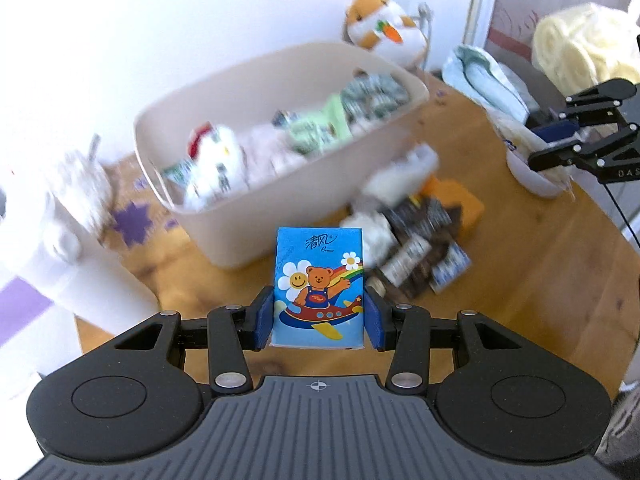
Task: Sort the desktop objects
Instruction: 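Carry the white packet with the right gripper while the left carries the tissue pack to the basket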
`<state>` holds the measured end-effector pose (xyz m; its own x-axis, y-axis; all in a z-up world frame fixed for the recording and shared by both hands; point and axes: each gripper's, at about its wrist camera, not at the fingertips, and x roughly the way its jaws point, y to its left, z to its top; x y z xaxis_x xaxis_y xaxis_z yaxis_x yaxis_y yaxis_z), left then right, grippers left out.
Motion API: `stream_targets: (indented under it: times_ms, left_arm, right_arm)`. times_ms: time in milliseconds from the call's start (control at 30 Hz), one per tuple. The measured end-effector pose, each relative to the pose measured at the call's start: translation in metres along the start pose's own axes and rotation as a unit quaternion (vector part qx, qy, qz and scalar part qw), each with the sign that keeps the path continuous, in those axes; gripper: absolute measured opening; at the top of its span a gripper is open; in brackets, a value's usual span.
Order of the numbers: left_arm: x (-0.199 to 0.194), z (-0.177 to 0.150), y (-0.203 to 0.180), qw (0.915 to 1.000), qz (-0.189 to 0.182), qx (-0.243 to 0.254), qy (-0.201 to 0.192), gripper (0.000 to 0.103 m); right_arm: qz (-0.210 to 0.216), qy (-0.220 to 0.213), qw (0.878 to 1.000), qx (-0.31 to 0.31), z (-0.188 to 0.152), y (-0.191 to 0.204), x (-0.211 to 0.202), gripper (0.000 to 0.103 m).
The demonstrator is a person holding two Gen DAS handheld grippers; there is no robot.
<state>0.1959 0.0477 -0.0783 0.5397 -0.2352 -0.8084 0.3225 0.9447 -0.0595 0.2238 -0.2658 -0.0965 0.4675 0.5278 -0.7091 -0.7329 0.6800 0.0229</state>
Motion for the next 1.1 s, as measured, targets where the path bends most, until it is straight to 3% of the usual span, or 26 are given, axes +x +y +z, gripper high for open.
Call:
stream_targets:
  times_ms: [333,567,633,900,1100]
  left_arm:
    - [-0.010,0.067,0.025,0.9978,0.024,-0.014,-0.061,0.047]
    - [0.005,0.106,0.036,0.9943,0.054,-0.035,-0.085,0.047]
    - [0.015,0.115,0.039,0.9931,0.073,-0.037,-0.083,0.047]
    - [0.055,0.136,0.044,0.9926,0.090,-0.050,-0.064,0.047]
    - [0.082,0.140,0.048,0.9906,0.104,-0.078,-0.042,0.047]
  right_arm:
    - [0.001,-0.035,0.999,0.014,0.047,-0.027,0.012,0.025]
    - [-0.013,-0.031,0.999,0.001,0.080,-0.037,0.034,0.025]
    - [-0.018,-0.035,0.999,0.000,0.090,-0.040,0.041,0.025]
    - [-0.030,-0.041,0.998,0.024,0.127,-0.052,0.079,0.025]
    - [-0.039,-0.009,0.998,0.053,0.140,-0.054,0.119,0.025]
